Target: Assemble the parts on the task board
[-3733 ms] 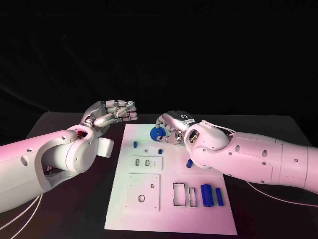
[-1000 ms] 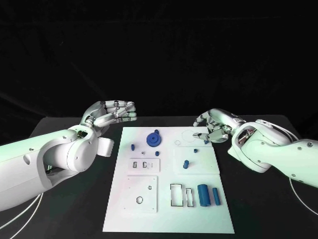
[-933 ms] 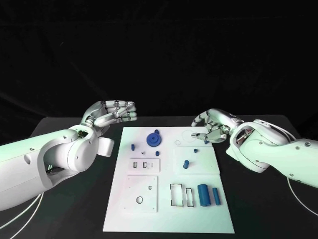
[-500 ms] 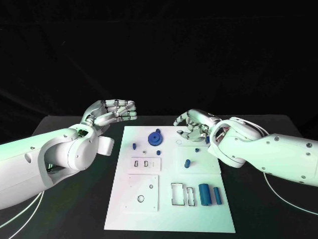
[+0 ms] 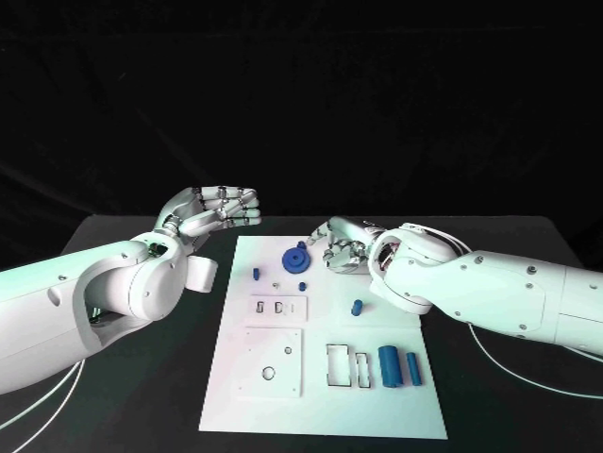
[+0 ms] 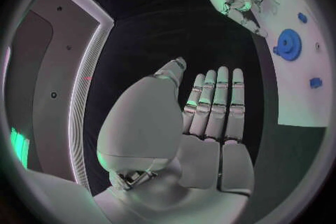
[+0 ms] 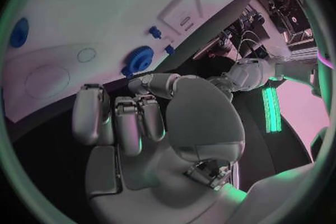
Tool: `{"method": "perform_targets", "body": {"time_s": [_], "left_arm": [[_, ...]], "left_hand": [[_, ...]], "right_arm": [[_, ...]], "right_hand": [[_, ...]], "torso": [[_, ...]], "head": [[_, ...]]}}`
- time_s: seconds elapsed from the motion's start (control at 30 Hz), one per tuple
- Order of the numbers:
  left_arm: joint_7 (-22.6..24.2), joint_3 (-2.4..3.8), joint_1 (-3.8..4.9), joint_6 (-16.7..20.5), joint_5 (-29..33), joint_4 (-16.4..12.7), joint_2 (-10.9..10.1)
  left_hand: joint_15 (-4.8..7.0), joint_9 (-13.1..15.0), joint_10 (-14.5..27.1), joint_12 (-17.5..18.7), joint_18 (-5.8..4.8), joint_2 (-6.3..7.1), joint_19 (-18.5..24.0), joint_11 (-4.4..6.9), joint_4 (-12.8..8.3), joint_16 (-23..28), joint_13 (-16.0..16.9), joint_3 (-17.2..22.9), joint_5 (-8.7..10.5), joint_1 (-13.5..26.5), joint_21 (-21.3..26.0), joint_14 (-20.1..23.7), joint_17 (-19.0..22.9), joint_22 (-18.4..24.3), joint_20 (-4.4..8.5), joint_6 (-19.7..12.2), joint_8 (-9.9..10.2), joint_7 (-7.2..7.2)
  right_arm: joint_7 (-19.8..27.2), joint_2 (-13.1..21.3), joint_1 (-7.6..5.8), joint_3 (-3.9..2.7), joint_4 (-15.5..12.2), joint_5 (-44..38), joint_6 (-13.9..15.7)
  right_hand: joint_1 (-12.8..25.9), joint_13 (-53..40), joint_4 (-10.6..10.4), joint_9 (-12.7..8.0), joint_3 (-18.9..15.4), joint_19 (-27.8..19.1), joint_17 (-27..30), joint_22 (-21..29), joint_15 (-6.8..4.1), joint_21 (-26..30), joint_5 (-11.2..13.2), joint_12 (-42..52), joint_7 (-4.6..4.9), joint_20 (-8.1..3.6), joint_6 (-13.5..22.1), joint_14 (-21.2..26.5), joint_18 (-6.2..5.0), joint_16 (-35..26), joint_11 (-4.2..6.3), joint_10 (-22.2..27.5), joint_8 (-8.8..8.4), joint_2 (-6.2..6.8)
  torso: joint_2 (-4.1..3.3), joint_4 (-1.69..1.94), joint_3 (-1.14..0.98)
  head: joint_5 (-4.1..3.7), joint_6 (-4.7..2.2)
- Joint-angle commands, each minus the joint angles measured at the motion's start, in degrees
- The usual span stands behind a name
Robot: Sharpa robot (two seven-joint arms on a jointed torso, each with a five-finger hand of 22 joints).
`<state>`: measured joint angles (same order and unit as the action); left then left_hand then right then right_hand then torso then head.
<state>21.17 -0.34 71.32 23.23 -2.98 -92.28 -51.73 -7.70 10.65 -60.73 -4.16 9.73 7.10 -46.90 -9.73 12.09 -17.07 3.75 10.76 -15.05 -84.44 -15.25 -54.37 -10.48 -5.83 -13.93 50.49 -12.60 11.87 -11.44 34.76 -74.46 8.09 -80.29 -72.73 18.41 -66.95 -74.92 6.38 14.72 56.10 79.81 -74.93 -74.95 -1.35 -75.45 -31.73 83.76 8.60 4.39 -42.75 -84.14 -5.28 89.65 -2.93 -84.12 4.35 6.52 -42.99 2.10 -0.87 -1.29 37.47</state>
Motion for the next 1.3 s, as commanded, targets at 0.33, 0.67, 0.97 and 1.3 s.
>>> {"method": "perform_targets", "body": {"time_s": [0.33,0.67,0.97,1.3], "left_arm": [[0.3,0.04,0.02,-1.1,0.0,0.1,0.5],[0.2,0.04,0.02,-1.0,0.0,0.1,0.4],[0.2,0.04,0.02,-1.0,0.0,0.1,0.4],[0.2,0.04,0.03,-1.0,0.0,0.1,0.3]], "left_hand": [[-0.32,0.1,-0.1,0.3,0.62,0.16,0.1,-0.17,-0.2,0.3,0.1,0.3,0.26,-0.1,0.4,0.0,-0.1,0.1,-0.40,-0.4,0.2,0.01],[-0.33,0.1,-0.1,0.3,0.62,0.15,0.1,-0.17,-0.3,0.4,0.1,0.3,0.25,-0.1,0.5,0.0,-0.1,0.2,-0.41,-0.4,0.2,0.01],[-0.33,0.1,-0.1,0.3,0.62,0.15,0.1,-0.17,-0.3,0.4,0.1,0.3,0.25,-0.1,0.5,0.0,-0.1,0.2,-0.41,-0.4,0.2,0.01],[-0.34,0.1,-0.1,0.3,0.62,0.15,0.2,-0.17,-0.3,0.5,0.0,0.4,0.25,-0.1,0.5,0.0,-0.1,0.2,-0.42,-0.4,0.2,0.02]], "right_arm": [[-0.8,-2.4,0.40,0.02,2.1,-0.1,-3.7],[-0.9,-3.5,0.53,0.06,3.1,-0.1,-4.4],[-1.6,-4.5,0.63,0.12,4.4,-0.1,-5.6],[-1.7,-4.6,0.66,0.17,4.6,-0.7,-4.8]], "right_hand": [[2.7,-8.3,2.4,0.2,0.9,-0.1,-15.1,-1.2,-0.60,-0.4,-0.5,0.5,-0.48,-0.41,-1.8,-5.9,0.49,0.3,0.76,-0.9,0.05,-1.55],[3.0,-8.4,2.7,0.1,1.1,-0.2,-15.1,-1.2,-0.64,-0.4,-0.6,0.6,-0.52,-0.46,-1.6,-5.9,0.48,0.3,0.78,-1.0,0.00,-1.72],[3.3,-8.3,3.1,-0.1,1.2,-0.2,-15.1,-1.3,-0.70,-0.4,-0.7,0.6,-0.52,-0.51,-1.2,-5.9,0.48,0.3,0.85,-1.0,-0.13,-1.97],[3.5,-8.5,3.2,0.0,1.2,-0.2,-15.1,-1.2,-0.70,-0.4,-0.7,0.7,-0.54,-0.53,-1.6,-5.9,0.46,0.3,0.80,-1.0,-0.11,-2.04]], "torso": [[0.02,-0.10,-0.05],[0.02,0.06,-0.04],[-0.01,-0.12,-0.05],[0.07,0.02,-0.13]], "head": [[0.13,0.26],[0.16,0.40],[0.32,0.41],[0.46,0.53]]}}
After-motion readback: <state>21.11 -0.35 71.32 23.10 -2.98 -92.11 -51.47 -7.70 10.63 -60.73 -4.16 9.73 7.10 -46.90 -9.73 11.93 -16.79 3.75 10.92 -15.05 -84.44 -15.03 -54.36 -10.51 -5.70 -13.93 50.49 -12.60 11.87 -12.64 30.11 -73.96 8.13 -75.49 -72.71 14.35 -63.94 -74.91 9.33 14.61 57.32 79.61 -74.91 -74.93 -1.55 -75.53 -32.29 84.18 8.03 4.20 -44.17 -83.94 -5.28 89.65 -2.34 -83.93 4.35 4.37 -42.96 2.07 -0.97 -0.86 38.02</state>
